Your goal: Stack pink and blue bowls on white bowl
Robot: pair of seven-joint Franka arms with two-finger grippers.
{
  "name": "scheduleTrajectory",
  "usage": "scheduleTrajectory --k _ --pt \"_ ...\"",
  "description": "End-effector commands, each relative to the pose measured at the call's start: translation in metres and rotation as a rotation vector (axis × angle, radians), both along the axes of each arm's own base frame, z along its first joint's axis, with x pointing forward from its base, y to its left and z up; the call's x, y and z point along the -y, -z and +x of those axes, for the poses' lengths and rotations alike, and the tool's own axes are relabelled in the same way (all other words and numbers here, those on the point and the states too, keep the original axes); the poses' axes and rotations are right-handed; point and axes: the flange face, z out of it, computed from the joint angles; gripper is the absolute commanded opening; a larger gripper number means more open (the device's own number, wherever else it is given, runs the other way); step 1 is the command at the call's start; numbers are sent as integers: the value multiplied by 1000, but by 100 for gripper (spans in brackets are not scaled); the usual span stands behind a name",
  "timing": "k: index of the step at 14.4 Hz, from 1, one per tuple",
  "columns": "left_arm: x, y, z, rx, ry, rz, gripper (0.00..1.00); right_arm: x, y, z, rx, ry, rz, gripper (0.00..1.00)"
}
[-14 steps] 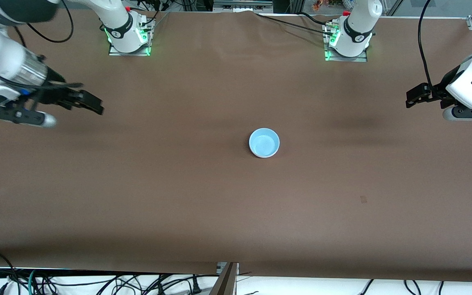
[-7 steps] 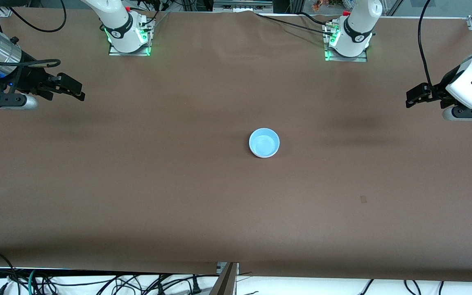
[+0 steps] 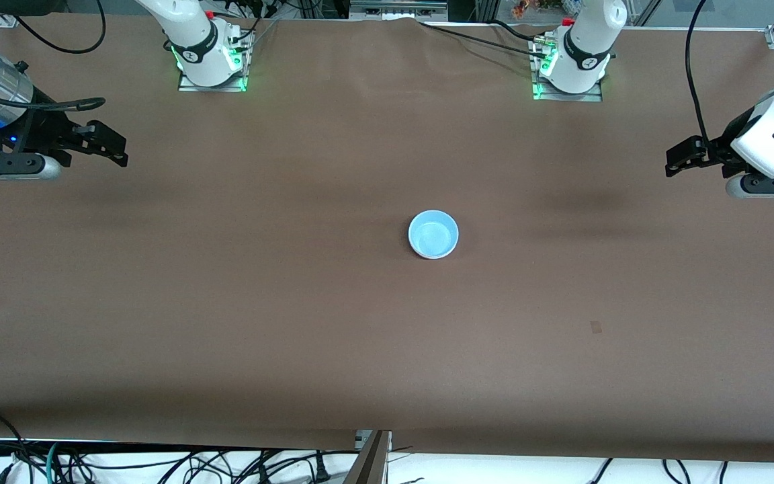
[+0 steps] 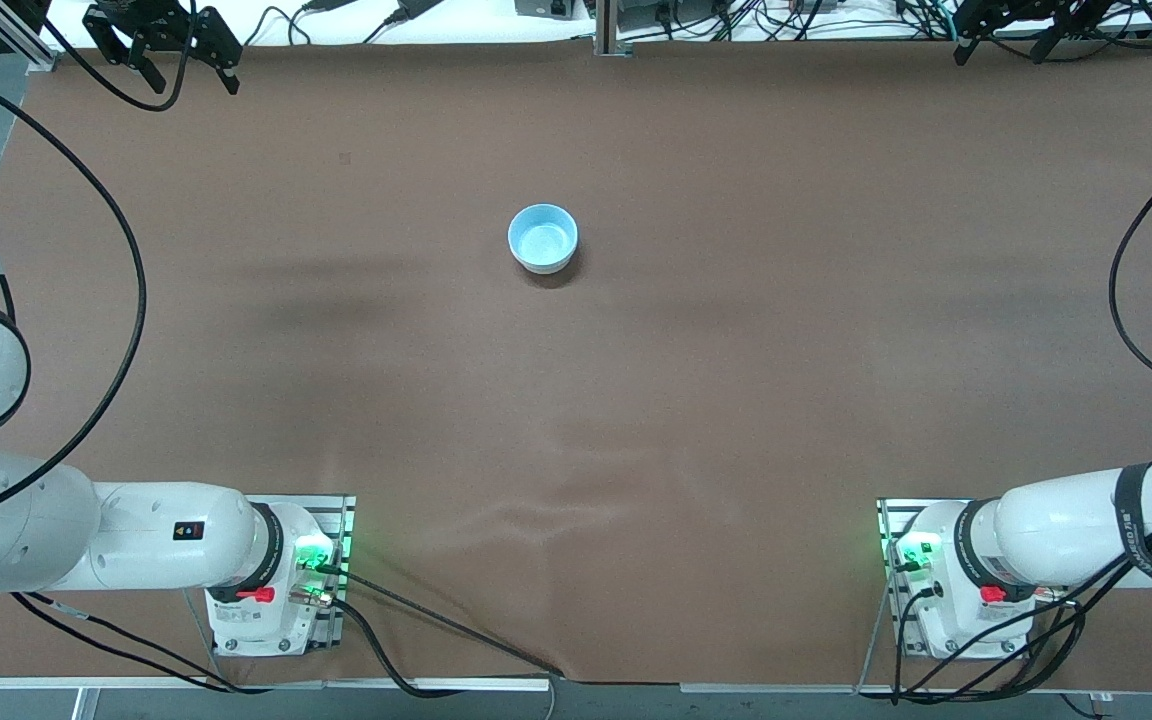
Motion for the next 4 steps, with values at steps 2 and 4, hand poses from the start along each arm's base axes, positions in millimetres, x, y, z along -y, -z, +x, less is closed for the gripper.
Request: scheduleTrajectory --k 2,4 --pt "1 -5 -2 -3 20 -17 100 -4 -7 -5 19 -30 -16 99" --pt "1 -5 -2 -4 20 -17 100 -5 -8 -5 23 -32 -15 99"
